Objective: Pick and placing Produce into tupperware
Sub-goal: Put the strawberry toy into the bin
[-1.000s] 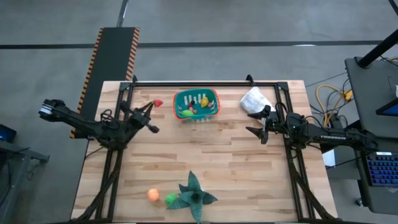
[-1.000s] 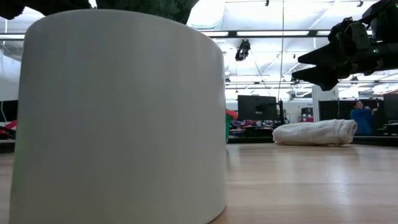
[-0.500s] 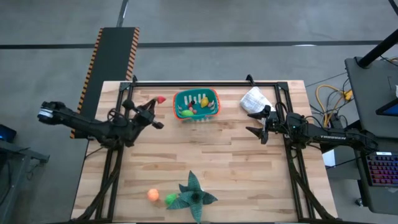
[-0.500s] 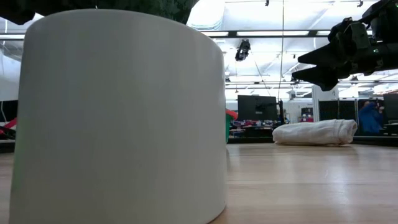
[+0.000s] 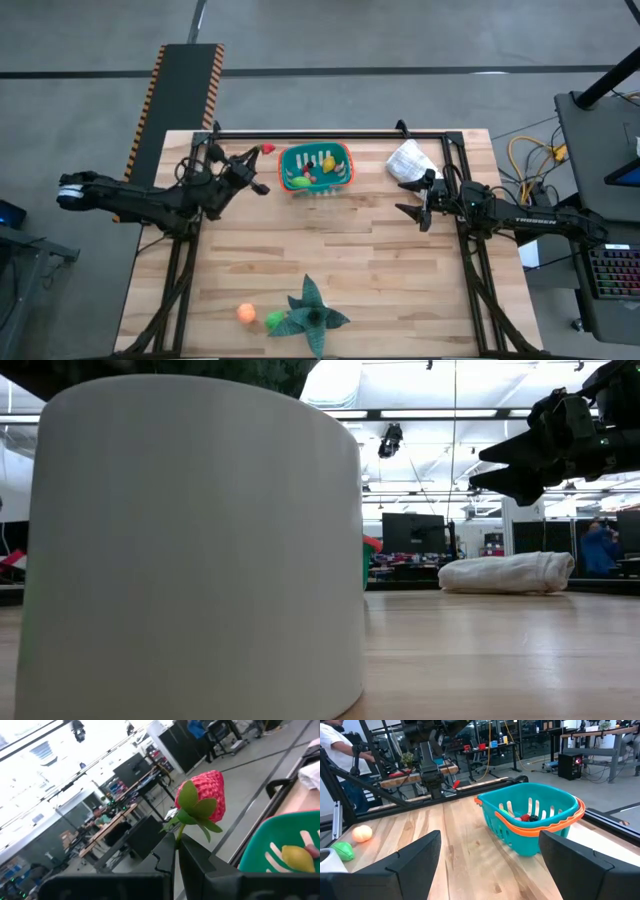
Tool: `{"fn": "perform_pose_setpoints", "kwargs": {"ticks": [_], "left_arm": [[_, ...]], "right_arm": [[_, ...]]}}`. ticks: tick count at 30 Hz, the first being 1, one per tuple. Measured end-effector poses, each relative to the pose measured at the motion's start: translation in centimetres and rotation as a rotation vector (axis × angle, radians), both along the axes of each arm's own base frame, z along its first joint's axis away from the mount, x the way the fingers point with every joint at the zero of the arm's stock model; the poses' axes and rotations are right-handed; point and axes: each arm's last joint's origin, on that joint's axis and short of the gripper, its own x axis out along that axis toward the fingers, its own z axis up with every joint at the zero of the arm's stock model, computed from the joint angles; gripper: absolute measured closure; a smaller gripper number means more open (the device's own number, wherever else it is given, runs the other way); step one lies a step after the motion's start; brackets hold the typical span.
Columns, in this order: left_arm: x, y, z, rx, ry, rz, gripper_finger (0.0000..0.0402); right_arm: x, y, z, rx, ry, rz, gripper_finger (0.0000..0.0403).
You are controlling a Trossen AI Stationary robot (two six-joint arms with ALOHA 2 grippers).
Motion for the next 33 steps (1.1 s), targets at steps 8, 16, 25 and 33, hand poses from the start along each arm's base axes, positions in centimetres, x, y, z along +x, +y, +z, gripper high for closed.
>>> {"fn": "perform_pose_setpoints", "kwargs": {"ticks": [8, 16, 25, 33], "left_arm": [[2.0, 2.4, 0.6, 0.012, 0.046, -0.027, 0.0401], [4.5, 5.7, 0.9, -0.131, 0.165, -0.132, 0.0401], [7.1, 9.9, 1.7, -0.303, 0.342, -0.194, 0.0401], [9.5, 12.7, 2.7, -0.434, 0.482, -0.317, 0.0401]], "right_arm": [[0.0, 0.0, 0.0, 0.0, 0.001, 0.0, 0.0076], [0.0, 0.0, 0.0, 0.0, 0.002, 0.0, 0.0076], [0.0, 0.0, -0.1, -0.001, 0.006, 0.001, 0.0076], [0.0, 0.0, -0.1, -0.001, 0.006, 0.001, 0.0076]]}}
